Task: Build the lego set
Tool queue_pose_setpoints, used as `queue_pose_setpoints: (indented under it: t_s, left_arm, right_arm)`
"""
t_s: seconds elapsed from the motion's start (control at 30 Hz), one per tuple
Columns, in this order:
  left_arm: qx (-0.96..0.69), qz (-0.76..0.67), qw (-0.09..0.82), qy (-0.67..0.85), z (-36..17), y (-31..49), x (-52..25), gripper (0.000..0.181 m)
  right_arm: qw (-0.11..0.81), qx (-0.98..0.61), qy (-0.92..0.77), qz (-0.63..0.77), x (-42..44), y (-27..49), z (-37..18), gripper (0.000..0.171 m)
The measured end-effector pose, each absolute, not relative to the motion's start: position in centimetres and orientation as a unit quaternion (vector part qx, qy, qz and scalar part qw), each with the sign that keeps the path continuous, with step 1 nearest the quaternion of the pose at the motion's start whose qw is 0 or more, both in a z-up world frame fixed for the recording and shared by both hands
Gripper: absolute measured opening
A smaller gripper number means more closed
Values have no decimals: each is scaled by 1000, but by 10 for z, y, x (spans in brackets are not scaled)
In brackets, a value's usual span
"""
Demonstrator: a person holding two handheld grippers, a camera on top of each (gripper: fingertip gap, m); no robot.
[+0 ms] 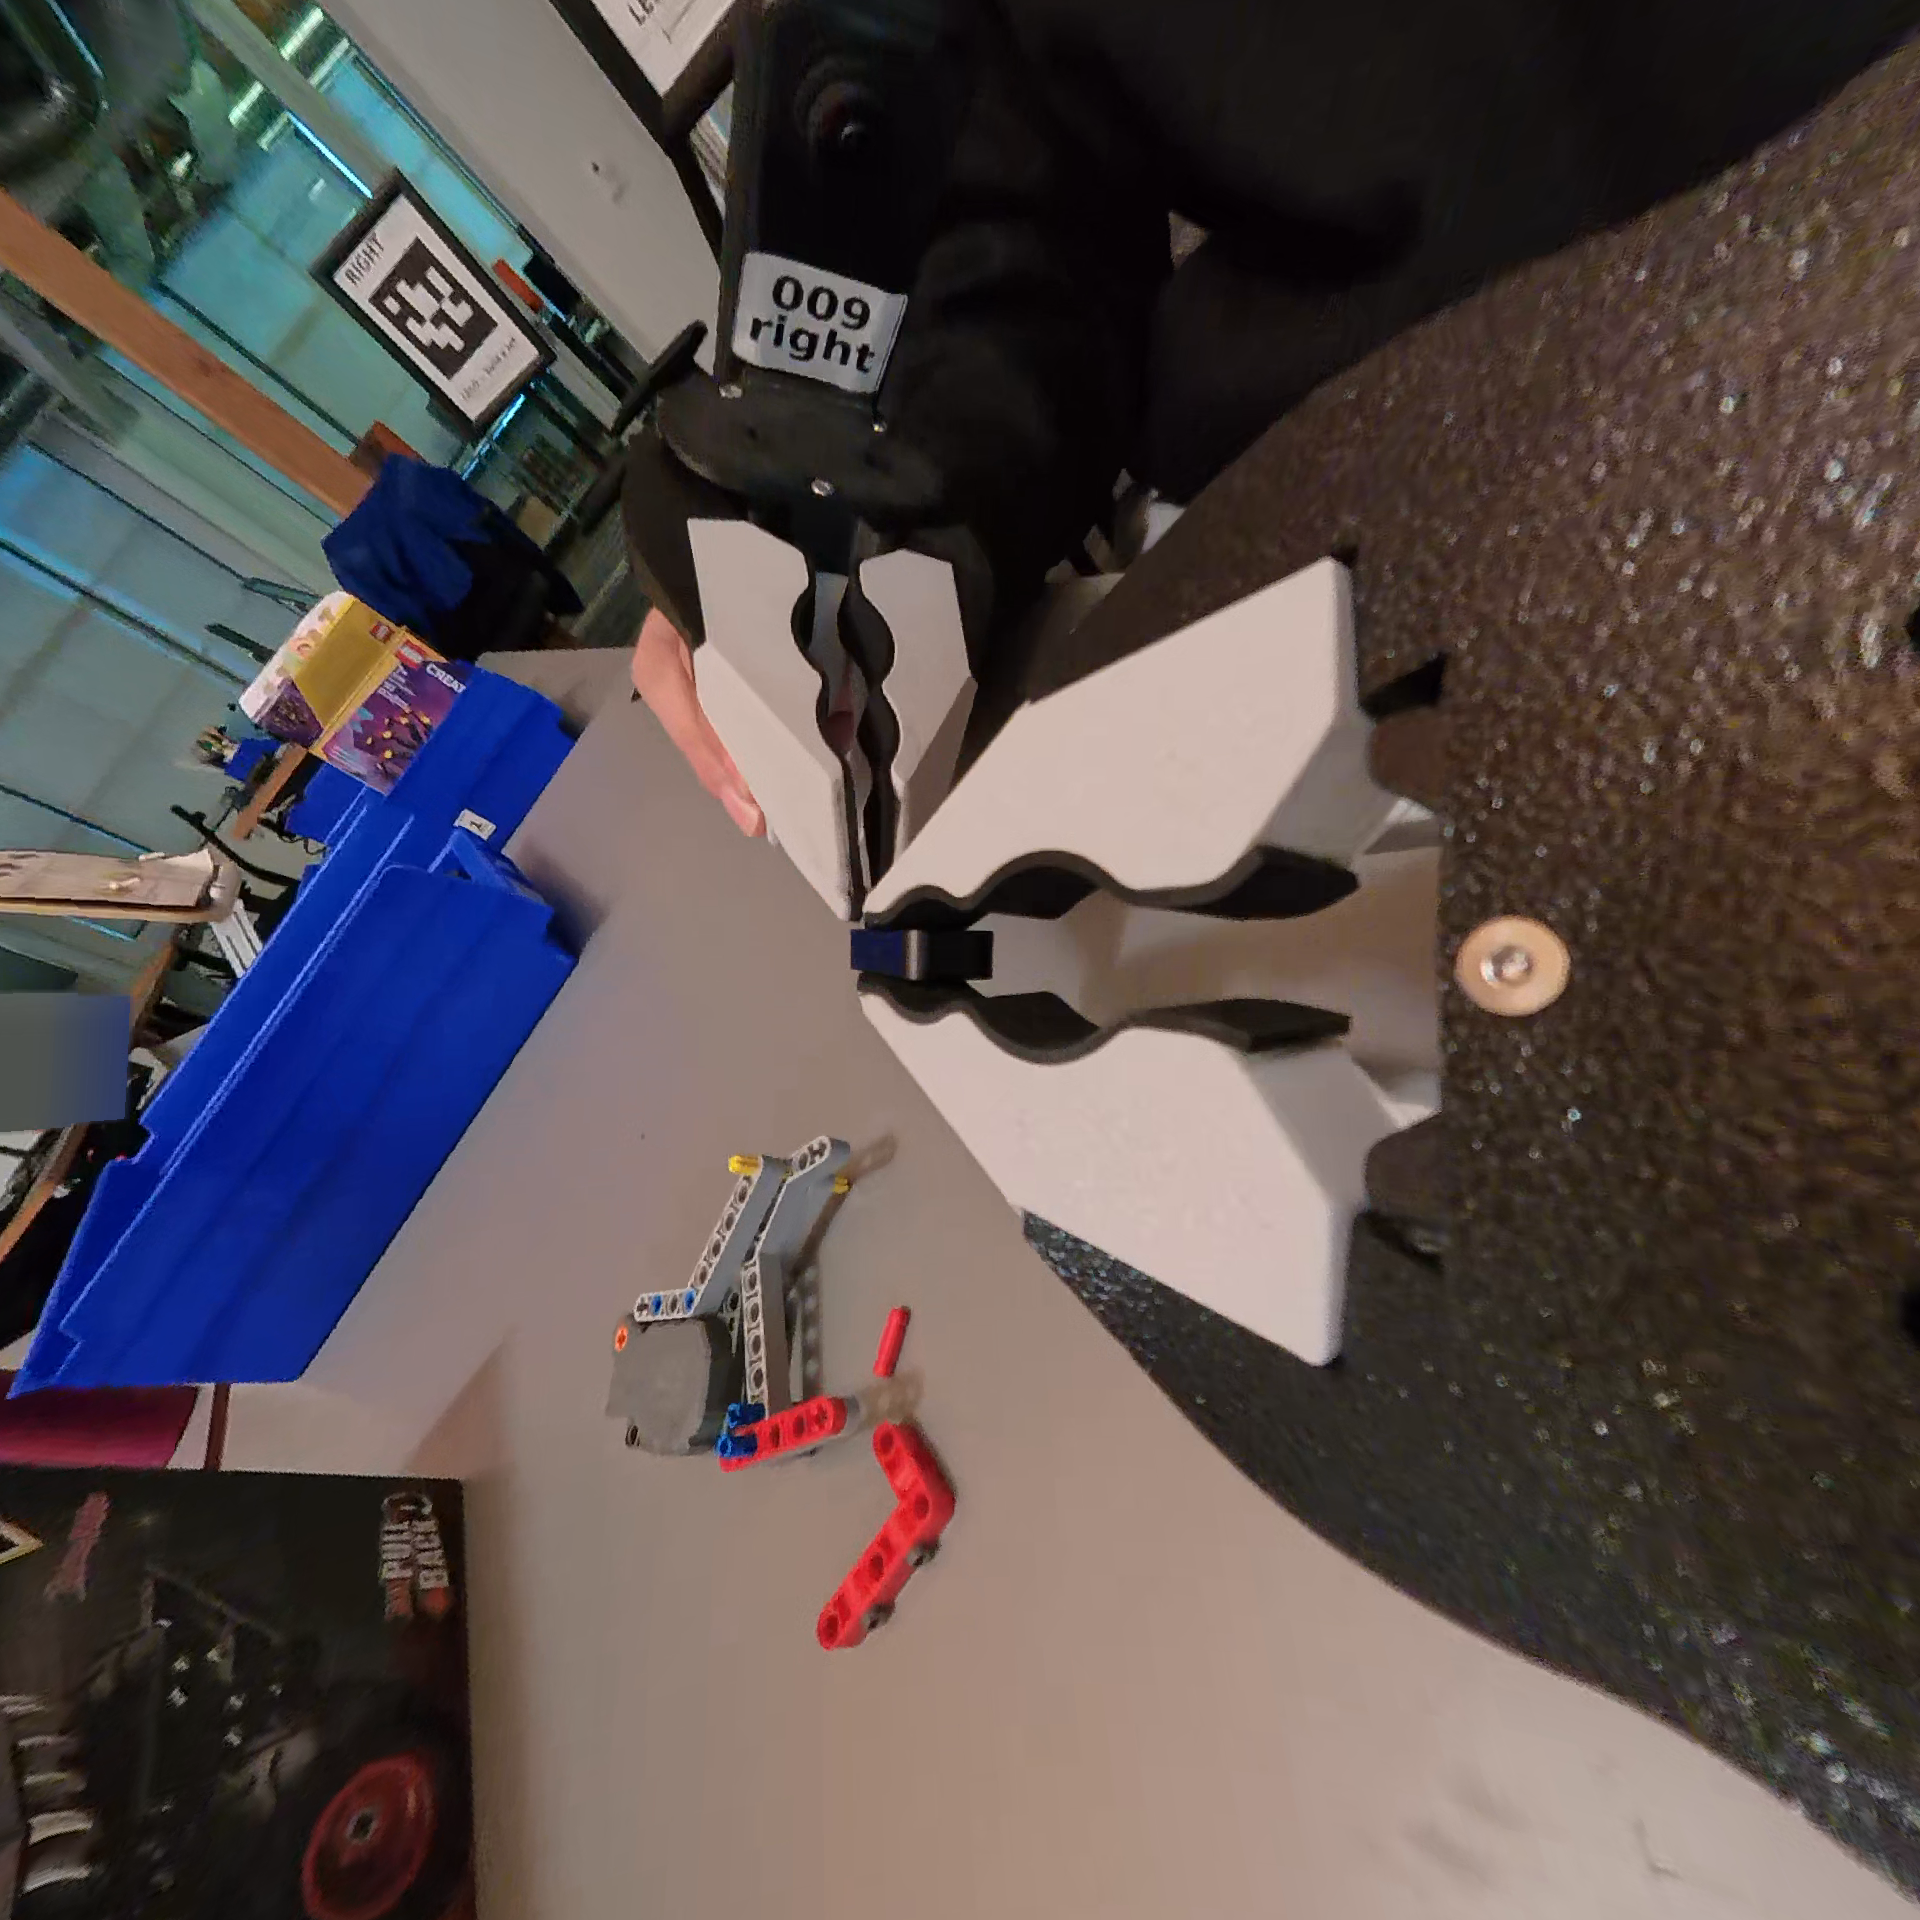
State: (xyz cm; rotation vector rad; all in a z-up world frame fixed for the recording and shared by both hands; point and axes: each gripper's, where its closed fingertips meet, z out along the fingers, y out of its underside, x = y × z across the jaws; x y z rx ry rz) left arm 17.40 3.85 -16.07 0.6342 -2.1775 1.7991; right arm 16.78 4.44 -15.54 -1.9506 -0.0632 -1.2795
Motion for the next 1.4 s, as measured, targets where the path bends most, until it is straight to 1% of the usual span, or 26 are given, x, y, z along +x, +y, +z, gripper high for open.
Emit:
queue_pose_setpoints:
  t_s: [0.1, 0.17, 0.27, 0.4, 0.5, 0.57, 0.67, 0.73, 0.83, 0.97, 1.07, 1.17, 1.4]
  left_arm:
    - [218, 619, 80, -750, -161, 36, 179, 6]
    - [209, 613, 21, -762, -161, 35, 182, 6]
    - [185, 599, -88, -774, -157, 34, 187, 6]
    - [146, 611, -166, -760, -141, 33, 184, 5]
    - [96, 571, -277, -767, -136, 35, 186, 5]
    - [59, 579, -328, -745, -124, 37, 182, 5]
    - [27, 596, -370, -712, -107, 39, 176, 5]
    - [9, 596, -379, -708, -105, 37, 173, 5]
    - [6, 602, -388, -697, -101, 40, 173, 6]
    - [-3, 618, -392, -681, -95, 41, 170, 5]
    - [-10, 623, -398, -673, -92, 38, 167, 5]
    - [-15, 616, -413, -670, -92, 36, 168, 5]
    - [-17, 641, -409, -649, -88, 37, 169, 5]
  right_arm:
    - [398, -769, -6, -500, 172, 41, -156, 2]
    - [390, -773, 5, -501, 175, 38, -158, 2]
    - [415, -768, 39, -486, 179, 35, -155, 2]
    - [536, -735, 119, -398, 177, 34, -140, 3]
    - [582, -729, 176, -313, 179, 36, -139, 4]
    - [636, -702, 218, -236, 176, 36, -128, 4]
    - [698, -651, 278, -105, 174, 34, -119, 9]
    - [733, -613, 294, -26, 170, 35, -114, 13]
    - [768, -561, 302, 59, 166, 36, -107, 15]
    - [789, -515, 314, 118, 165, 36, -101, 15]
    - [796, -492, 322, 146, 165, 38, -99, 14]
    - [803, -474, 322, 165, 163, 38, -98, 4]
    - [823, -408, 340, 201, 165, 39, -92, 3]
